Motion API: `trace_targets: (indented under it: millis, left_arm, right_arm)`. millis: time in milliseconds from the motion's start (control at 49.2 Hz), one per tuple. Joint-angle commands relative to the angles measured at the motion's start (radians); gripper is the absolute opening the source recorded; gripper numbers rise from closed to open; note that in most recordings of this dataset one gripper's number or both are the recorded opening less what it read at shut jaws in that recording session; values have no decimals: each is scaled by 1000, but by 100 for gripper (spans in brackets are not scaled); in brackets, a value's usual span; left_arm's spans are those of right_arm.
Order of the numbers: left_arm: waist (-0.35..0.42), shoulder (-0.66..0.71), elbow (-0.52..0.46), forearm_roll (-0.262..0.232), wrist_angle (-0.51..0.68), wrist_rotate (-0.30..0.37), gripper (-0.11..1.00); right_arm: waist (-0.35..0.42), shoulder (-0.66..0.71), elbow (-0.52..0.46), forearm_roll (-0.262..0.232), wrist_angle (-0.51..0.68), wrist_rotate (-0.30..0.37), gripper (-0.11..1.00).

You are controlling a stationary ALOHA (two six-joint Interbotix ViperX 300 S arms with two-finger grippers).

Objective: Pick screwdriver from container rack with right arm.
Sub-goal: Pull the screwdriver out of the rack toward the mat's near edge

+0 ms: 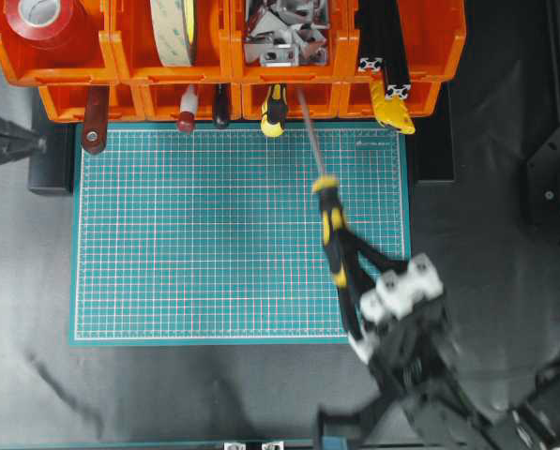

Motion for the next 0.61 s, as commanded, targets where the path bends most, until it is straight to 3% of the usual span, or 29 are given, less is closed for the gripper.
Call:
trace_targets:
  millis: [0,285,447,590]
  left_arm:
    - [-29,-12,-25,3,5,-17,1]
    - [-89,-104,-72,3,163,-78,1]
    - [-86,-124,-101,3,198,-87,1]
    - [-84,-137,-114,3,204,-98,1]
  right_arm:
    - [48,8,-72,0,17,-44,39]
    - [130,81,-213,29,20,-199,40]
    - [143,92,-198,55,-18,-199,40]
    - [133,91,-130,80,-132,-190,40]
